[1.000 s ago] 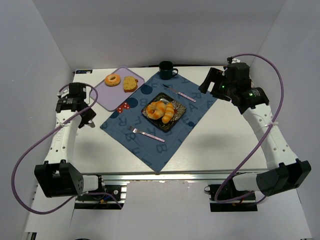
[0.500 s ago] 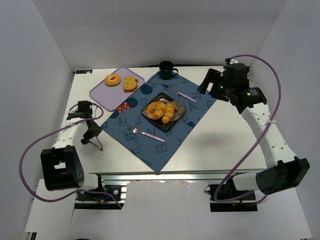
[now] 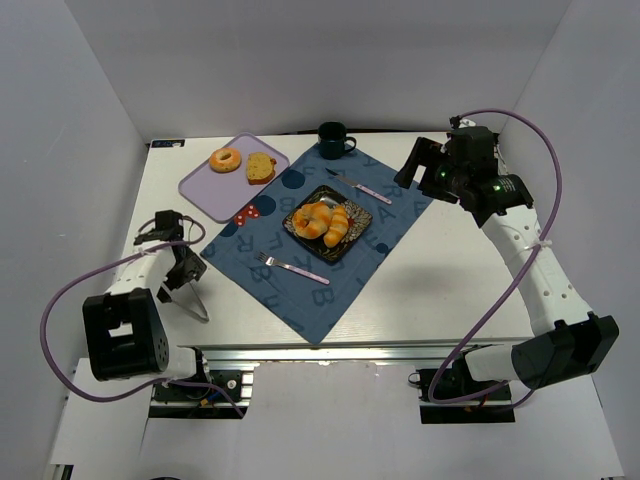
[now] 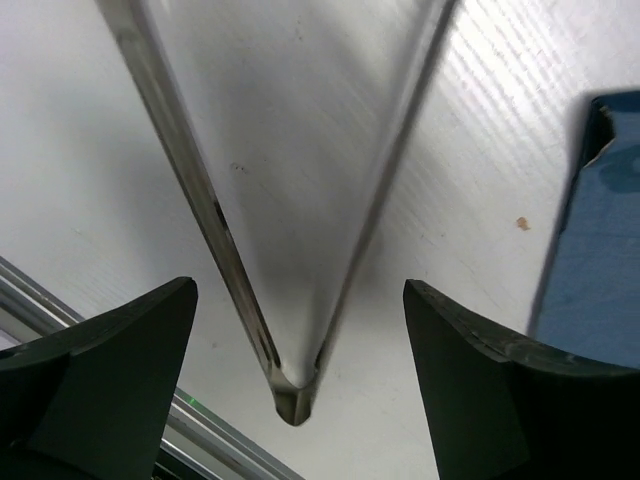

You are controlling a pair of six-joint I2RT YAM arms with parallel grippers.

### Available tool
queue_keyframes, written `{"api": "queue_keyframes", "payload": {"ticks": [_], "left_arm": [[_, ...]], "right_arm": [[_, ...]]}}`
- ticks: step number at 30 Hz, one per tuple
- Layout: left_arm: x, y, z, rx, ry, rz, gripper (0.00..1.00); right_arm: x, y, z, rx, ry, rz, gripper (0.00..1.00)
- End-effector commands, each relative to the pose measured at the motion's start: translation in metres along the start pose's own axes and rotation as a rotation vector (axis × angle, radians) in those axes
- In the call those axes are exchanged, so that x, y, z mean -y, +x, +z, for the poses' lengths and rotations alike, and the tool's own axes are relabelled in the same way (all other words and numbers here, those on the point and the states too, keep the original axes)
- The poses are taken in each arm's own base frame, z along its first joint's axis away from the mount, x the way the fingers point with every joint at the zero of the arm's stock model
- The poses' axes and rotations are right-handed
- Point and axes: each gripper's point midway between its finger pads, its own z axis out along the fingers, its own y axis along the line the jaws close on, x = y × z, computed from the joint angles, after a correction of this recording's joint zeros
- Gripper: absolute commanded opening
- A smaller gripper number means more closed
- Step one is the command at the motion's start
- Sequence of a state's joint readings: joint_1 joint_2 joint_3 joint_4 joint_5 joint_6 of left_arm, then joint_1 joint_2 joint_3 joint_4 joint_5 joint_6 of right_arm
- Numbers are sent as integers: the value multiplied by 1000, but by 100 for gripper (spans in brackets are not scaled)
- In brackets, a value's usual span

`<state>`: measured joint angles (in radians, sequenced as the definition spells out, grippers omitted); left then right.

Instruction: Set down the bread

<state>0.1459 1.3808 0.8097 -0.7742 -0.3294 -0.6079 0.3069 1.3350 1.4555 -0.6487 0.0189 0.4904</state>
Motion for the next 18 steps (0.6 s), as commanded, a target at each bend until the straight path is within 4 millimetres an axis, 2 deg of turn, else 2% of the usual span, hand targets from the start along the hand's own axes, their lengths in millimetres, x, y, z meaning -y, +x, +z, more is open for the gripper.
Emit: {"api": "queue_keyframes", "payload": {"ticks": [1,3,4,5,6,7,8,9,10,11,13,15,16,17,18], "left_arm": [[5,-34,-27,90,41,-58,96],[0,-38,-42,78,30,-60,98],[7,-58,-62,124,67,-85,98],[8,-67,-77,146,87,-101,98],[3,-73,-99,172,108,-120,98],[7,-103,-137,264,170,-172,98],[1,-111,-159,304,187,-194,98],[-10,-124,-189,390,204,-237,98],[-17,-144,-227,486,250,-293,98],[-36,-146,-248,548,226,-331,98],[-53,-152,-275,627,233,-376,98],[-71,-149,-294,698,242,-419,98],[-75,-147,-296,714,246,-431,98],[-76,-139,-286,699,234,-426,98],[-80,-132,-287,707,249,-435,98]], "right_arm": [[-7,-13,-3,34,-25,-1,89],[-8,-15,-4,36,-25,-2,89],[-8,-15,-5,36,-25,-4,89],[-8,-16,-4,37,-26,-7,89],[-14,-15,-6,29,-58,-16,89],[-14,-14,-5,27,-59,-17,89],[-15,-14,-6,26,-63,-16,89],[-15,-13,-6,21,-69,-16,89],[-17,-11,-6,13,-76,-7,89],[-16,-9,-6,4,-71,-5,89],[-14,-6,-5,0,-66,11,89],[-14,-8,-7,18,-67,15,89],[-10,-3,-5,10,-57,23,90],[-10,-3,-6,16,-55,28,89],[-12,-3,-6,16,-71,25,89]]}}
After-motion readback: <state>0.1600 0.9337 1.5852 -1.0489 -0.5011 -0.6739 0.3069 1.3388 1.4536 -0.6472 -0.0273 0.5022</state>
